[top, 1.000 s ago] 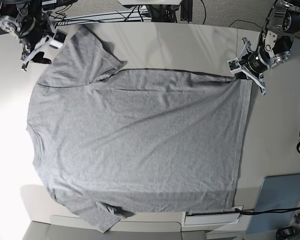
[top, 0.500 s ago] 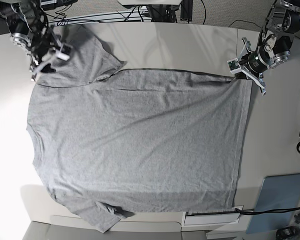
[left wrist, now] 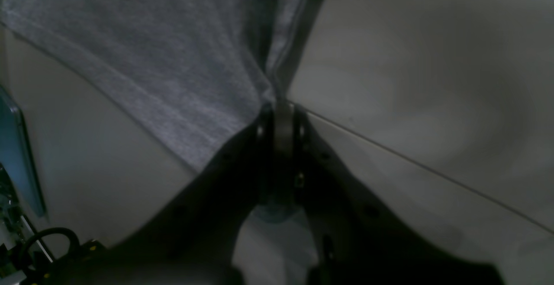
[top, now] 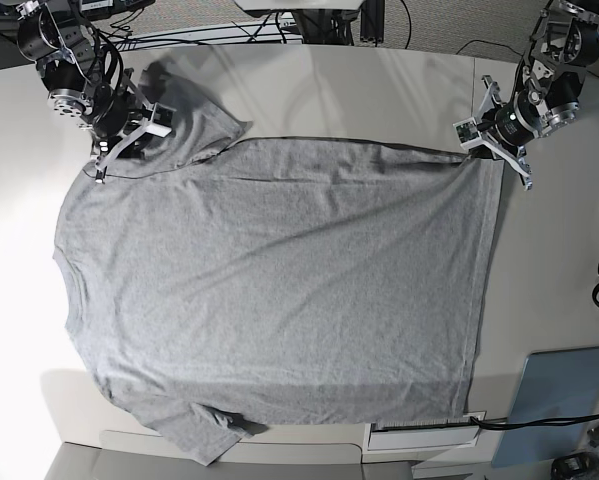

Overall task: Fold the T-shirt properly
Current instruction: 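Move the right gripper to the shoulder edge by the sleeve and grasp, then lift the grasped side edge with both grippers and pull it inward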

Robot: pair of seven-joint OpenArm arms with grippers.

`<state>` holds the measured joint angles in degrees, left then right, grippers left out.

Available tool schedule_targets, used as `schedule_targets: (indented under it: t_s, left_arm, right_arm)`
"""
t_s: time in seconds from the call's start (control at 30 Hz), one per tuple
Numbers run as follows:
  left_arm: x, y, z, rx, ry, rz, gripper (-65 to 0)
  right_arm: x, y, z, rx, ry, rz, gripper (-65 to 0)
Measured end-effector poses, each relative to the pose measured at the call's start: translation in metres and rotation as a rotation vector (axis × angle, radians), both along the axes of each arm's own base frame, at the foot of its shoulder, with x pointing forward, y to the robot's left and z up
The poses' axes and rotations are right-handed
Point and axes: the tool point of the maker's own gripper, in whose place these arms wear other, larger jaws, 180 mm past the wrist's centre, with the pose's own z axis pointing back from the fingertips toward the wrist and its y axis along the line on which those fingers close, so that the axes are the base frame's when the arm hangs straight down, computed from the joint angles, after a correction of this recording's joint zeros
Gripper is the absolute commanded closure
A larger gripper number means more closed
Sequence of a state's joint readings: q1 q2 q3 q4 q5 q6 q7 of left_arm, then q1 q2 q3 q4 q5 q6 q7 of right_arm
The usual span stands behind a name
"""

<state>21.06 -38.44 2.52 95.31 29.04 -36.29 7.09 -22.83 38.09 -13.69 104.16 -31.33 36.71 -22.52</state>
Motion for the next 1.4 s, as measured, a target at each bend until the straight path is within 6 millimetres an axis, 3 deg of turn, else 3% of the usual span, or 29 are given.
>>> schedule_targets:
  t_s: [0.07,0.23,0.43,0.6,0.8,1.07,1.4]
  left_arm:
    - [0.000,0.000,0.000,0.000,0.000,0.000,0.0]
    - [-0.001,-0.005,0.001,-0.060,0.017,0.037,0.0]
    - [-0.004,-0.006,0.008,-0.188,0.051,0.127,0.0]
    - [-0.030,0.006,0.015,-0.173,0.083,0.166,0.0]
    - [-0.070,0.009,0.021,-0.135,0.147,0.189,0.0]
    - [-0.093,0.012,0.023,-0.085,0.191,0.191,0.0]
    - [-0.131,0.013,0.015,-0.058,0.281,0.195,0.0]
  right_arm:
    - [-0.002,-0.008,-0.002,-0.031,0.014,-0.039,0.0]
    - [0.003,-0.037,0.003,-0.132,-0.035,-0.176,0.0]
    - [-0.008,-0.046,0.033,-0.193,-0.029,-0.141,0.0]
    - [-0.023,-0.051,0.051,-0.206,-0.026,-0.145,0.0]
    - [-0.055,-0.047,0.058,-0.220,0.019,-0.143,0.0]
    - [-0.097,-0.039,0.059,-0.247,0.107,-0.132,0.0]
    - [-0.127,-0.041,0.056,-0.278,0.182,-0.136,0.0]
